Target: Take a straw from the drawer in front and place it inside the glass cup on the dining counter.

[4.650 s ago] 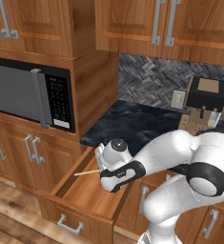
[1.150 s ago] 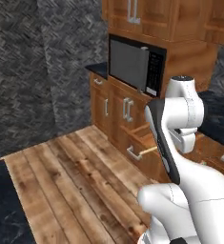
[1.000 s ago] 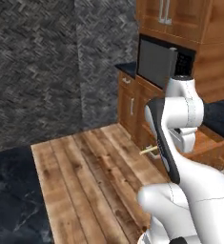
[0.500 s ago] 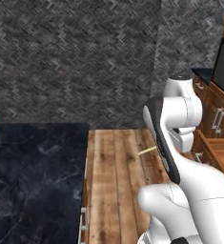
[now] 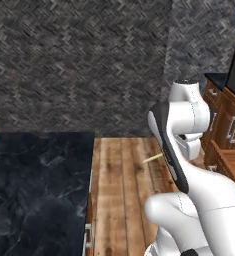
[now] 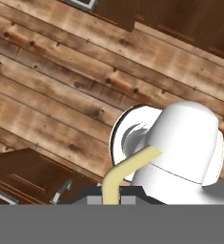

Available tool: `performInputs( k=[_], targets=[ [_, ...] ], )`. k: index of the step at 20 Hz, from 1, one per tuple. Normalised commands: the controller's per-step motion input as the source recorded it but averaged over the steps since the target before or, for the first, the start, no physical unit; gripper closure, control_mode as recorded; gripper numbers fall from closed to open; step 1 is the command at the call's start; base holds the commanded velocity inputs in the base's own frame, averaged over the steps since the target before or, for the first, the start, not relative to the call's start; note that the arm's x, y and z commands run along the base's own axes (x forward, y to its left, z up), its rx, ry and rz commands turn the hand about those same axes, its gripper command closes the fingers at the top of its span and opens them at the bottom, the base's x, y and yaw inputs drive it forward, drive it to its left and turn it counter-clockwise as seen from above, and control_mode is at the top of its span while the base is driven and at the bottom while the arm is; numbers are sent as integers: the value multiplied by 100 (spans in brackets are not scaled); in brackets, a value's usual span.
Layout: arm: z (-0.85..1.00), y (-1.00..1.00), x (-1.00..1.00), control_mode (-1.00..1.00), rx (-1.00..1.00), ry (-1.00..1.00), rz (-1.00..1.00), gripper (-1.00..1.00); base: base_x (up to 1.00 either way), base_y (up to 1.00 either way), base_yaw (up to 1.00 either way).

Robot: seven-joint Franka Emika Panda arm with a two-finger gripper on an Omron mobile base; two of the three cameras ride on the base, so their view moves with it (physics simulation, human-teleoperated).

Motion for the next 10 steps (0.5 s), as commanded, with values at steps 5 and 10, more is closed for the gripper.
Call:
performInputs(
  k=[5, 10],
  targets=[
    [0, 0, 0, 100, 0, 0, 0, 100, -68, 24, 0],
    [0, 0, 0, 100, 0, 0, 0, 100, -100, 20, -3]
  ],
)
